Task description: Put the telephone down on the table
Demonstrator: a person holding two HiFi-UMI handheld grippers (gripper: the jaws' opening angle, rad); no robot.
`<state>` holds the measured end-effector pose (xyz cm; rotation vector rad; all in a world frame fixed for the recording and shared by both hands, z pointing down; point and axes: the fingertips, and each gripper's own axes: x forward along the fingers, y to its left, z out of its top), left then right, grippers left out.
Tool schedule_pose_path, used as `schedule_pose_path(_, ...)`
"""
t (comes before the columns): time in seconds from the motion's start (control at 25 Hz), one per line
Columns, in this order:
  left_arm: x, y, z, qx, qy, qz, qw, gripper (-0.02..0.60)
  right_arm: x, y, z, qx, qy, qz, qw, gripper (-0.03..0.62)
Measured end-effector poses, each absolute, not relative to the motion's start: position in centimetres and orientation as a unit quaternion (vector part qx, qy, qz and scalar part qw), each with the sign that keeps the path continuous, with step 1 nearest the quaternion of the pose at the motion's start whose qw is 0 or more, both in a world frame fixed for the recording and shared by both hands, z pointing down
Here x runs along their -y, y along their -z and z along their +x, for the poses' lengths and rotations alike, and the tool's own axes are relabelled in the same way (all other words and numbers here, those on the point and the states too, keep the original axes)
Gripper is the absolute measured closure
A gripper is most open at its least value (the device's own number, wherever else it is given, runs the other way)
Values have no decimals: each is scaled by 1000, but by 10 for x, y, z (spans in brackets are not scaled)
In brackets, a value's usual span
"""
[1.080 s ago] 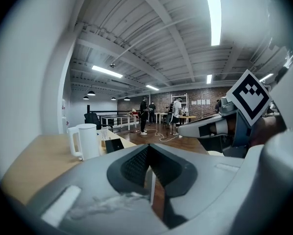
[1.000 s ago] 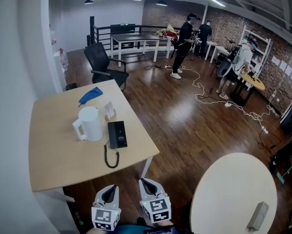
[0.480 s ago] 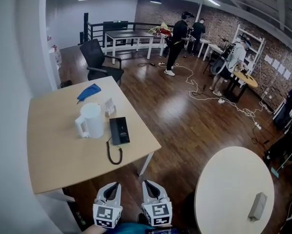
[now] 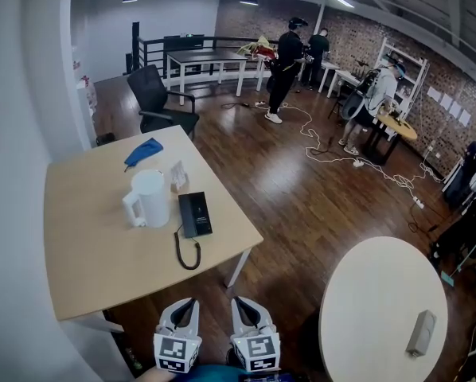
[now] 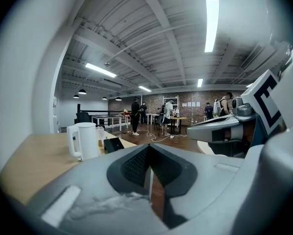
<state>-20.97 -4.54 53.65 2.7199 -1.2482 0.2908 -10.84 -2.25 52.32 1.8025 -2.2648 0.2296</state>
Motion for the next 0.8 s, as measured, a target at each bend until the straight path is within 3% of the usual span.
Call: schedule_pose_path(0.8, 45, -539, -212, 424, -96, 898, 70, 569, 27, -522, -109, 783, -74, 607, 111, 603)
